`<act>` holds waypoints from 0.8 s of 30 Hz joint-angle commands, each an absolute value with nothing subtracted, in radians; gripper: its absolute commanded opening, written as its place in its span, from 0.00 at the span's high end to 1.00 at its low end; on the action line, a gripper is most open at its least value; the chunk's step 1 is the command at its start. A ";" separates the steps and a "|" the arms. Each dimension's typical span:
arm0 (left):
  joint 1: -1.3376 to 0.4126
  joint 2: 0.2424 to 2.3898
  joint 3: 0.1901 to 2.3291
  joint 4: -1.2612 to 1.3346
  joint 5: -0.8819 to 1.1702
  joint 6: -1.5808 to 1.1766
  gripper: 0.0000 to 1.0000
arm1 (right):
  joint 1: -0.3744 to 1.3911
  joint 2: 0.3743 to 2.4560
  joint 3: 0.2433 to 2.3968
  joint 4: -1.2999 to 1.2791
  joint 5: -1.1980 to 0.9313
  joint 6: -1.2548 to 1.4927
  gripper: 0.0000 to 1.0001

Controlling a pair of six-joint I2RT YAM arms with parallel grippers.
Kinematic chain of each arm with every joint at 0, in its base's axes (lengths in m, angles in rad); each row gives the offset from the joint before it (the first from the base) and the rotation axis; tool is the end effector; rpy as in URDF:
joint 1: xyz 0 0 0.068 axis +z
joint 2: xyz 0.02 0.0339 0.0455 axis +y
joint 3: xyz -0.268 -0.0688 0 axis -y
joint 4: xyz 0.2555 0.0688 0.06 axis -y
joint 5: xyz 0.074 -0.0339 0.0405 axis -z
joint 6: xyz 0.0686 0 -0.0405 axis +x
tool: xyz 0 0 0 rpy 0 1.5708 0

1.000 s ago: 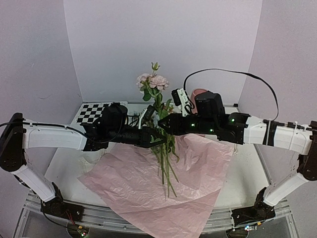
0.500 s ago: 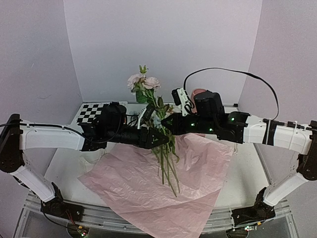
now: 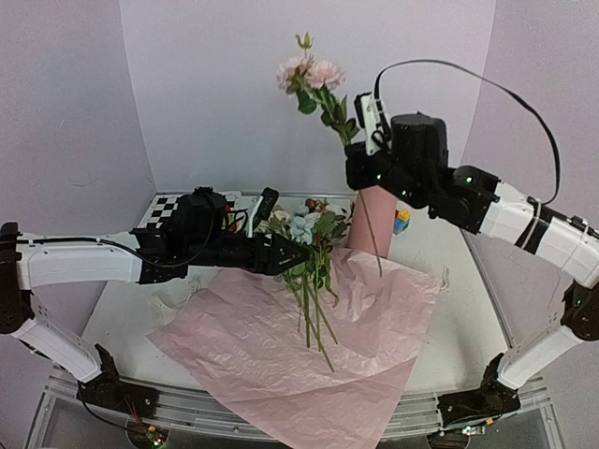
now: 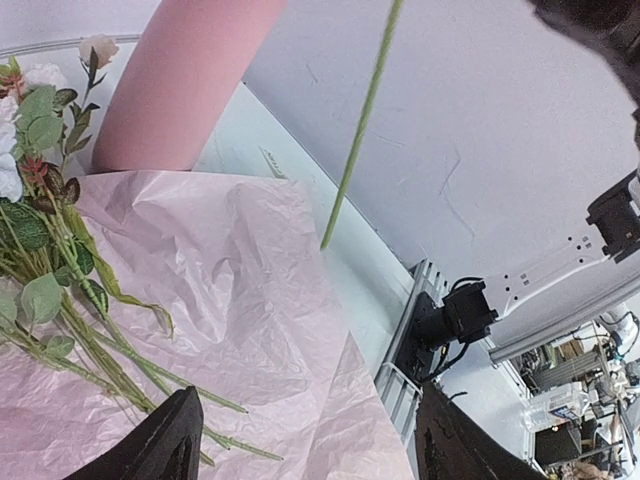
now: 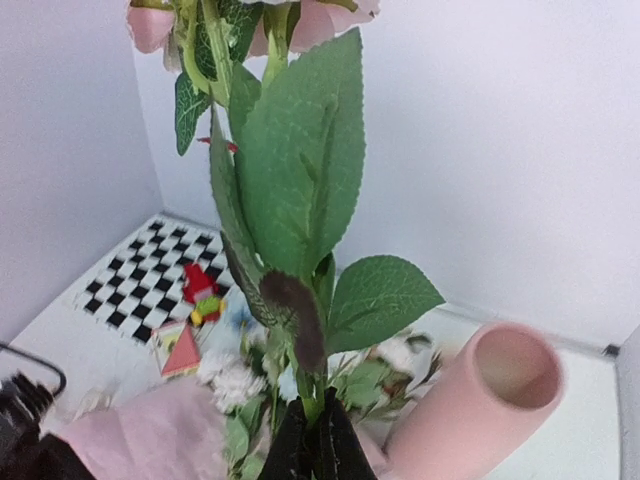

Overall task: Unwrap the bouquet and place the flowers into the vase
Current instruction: Pick up the fake flower from the wrapping paper, then insert the fake flower into the vase.

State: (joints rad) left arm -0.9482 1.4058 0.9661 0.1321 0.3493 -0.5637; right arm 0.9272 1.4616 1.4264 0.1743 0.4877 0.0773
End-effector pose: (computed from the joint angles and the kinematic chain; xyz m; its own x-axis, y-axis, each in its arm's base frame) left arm 0.1936 -0.3099 0.2815 -0.6587 0.0567 -0.7502 0.7117 0.3706 -0.5968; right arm 0.2547 0.2859 0.4495 0.0499 0.1802 -0.9824 -0.4333 0.8901 0.1413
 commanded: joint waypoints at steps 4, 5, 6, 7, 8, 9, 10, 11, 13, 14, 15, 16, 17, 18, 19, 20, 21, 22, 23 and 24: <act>-0.951 1.366 0.972 0.105 0.288 -0.540 0.26 | 0.844 1.536 1.746 0.358 0.620 -0.205 1.00; -0.952 1.367 0.972 0.102 0.285 -0.539 0.26 | 0.833 1.551 1.782 0.362 0.612 -0.214 1.00; -0.951 1.367 0.975 0.099 0.281 -0.539 0.26 | 0.821 1.571 1.832 0.370 0.601 -0.222 1.00; -0.951 1.366 0.976 0.093 0.279 -0.538 0.26 | 0.809 1.589 1.871 0.382 0.586 -0.226 1.00; -0.952 1.365 0.977 0.089 0.274 -0.536 0.26 | 0.800 1.600 1.895 0.401 0.571 -0.231 1.00; -0.951 1.364 0.980 0.086 0.271 -0.533 0.26 | 0.787 1.614 1.920 0.421 0.551 -0.234 1.00; -0.951 1.363 0.982 0.082 0.268 -0.531 0.26 | 0.775 1.627 1.937 0.442 0.534 -0.239 1.00; -0.951 1.362 0.984 0.078 0.266 -0.529 0.26 | 0.765 1.640 1.949 0.469 0.520 -0.247 0.99; -0.951 1.362 0.990 0.072 0.261 -0.526 0.26 | 0.749 1.668 1.981 0.517 0.505 -0.262 0.99; -0.951 1.364 0.993 0.068 0.259 -0.525 0.26 | 0.744 1.685 2.004 0.524 0.504 -0.267 0.99; -0.951 1.365 0.996 0.065 0.257 -0.525 0.26 | 0.737 1.702 2.029 0.529 0.501 -0.271 0.99; -0.951 1.367 0.997 0.061 0.256 -0.525 0.26 | 0.731 1.716 2.049 0.533 0.500 -0.275 0.99; -0.951 1.370 0.999 0.058 0.255 -0.525 0.26 | 0.725 1.726 2.062 0.538 0.497 -0.276 0.99; -0.952 1.372 1.001 0.055 0.253 -0.525 0.26 | 0.719 1.734 2.070 0.545 0.495 -0.275 0.99; -0.952 1.374 1.002 0.053 0.251 -0.525 0.26 | 0.711 1.739 2.073 0.553 0.494 -0.268 0.99; -0.951 1.377 1.004 0.051 0.251 -0.525 0.26 | 0.701 1.744 2.074 0.562 0.493 -0.258 0.99; -0.951 1.379 1.006 0.049 0.250 -0.525 0.26 | 0.693 1.749 2.073 0.565 0.490 -0.241 0.99; -0.951 1.381 1.008 0.048 0.249 -0.525 0.26 | 0.684 1.752 2.070 0.568 0.488 -0.226 0.99; -0.951 1.383 1.010 0.046 0.249 -0.525 0.26 | 0.676 1.754 2.066 0.570 0.485 -0.214 0.99; -0.951 1.384 1.012 0.045 0.248 -0.525 0.26 | 0.669 1.754 2.058 0.570 0.483 -0.203 0.98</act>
